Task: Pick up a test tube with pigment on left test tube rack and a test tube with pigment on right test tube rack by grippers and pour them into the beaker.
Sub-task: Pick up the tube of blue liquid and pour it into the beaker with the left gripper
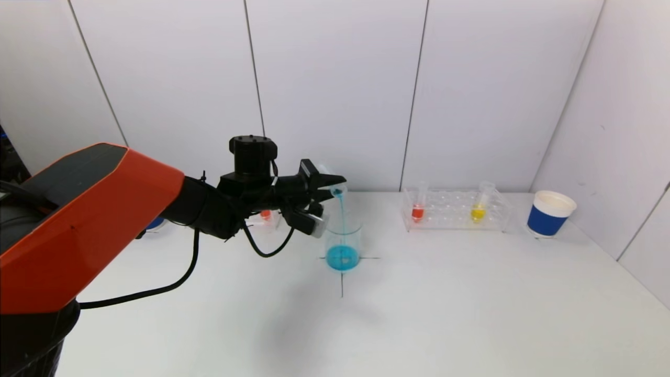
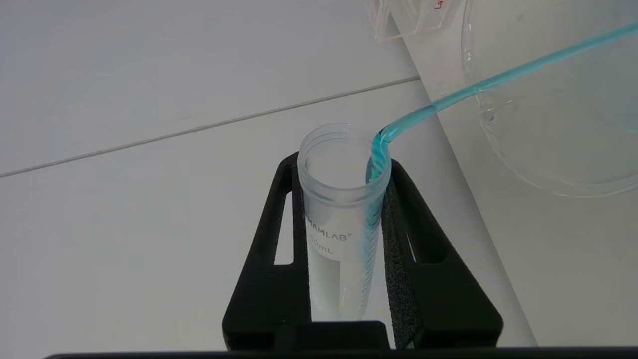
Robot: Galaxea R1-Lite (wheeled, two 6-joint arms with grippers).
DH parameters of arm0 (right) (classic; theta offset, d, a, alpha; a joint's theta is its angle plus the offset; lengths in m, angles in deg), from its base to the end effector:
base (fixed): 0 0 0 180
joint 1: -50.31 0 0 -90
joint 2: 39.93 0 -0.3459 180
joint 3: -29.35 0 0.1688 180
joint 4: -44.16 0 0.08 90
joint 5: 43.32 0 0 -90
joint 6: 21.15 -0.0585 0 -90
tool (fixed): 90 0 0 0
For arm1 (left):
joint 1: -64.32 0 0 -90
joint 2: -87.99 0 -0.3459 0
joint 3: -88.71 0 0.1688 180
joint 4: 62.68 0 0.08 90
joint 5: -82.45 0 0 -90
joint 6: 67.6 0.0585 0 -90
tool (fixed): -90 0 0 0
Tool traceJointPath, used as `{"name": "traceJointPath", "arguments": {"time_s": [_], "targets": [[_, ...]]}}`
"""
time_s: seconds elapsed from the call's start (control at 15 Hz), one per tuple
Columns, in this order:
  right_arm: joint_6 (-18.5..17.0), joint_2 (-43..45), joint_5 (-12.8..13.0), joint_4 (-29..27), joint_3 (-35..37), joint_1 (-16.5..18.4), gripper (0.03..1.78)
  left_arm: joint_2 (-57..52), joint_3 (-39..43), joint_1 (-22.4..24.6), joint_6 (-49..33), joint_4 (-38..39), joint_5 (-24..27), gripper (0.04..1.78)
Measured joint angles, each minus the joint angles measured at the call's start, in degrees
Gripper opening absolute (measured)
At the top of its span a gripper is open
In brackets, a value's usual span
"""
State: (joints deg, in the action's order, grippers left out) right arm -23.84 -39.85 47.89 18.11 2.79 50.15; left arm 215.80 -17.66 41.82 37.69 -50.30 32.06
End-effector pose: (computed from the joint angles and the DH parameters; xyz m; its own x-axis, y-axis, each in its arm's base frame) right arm -0.0565 -0.0014 0.0766 0.9998 -0.0183 0.0103 0.0178 0.9987 0.0471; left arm 0.4409 -0.2230 0.1919 0.4589 -0.8802 -0.1213 -0.0908 -0.1823 0.9790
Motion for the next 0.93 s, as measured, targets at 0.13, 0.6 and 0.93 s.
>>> {"name": "traceJointPath", "arguments": {"time_s": [0.13, 0.6, 0.93], "targets": [[0.0, 0.0, 0.0, 0.0, 0.0, 0.0, 1.77, -0.3, 0.0, 0.1, 1.7, 0.0, 0.0, 0.44], [0.0, 0.0, 0.0, 0.0, 0.0, 0.0, 1.77, -0.9, 0.4, 0.4, 4.3, 0.0, -0.3, 0.44], [0.0, 0.0, 0.0, 0.0, 0.0, 0.0, 1.77, -0.9, 0.5, 0.3, 4.5, 0.0, -0.3, 0.44]]}}
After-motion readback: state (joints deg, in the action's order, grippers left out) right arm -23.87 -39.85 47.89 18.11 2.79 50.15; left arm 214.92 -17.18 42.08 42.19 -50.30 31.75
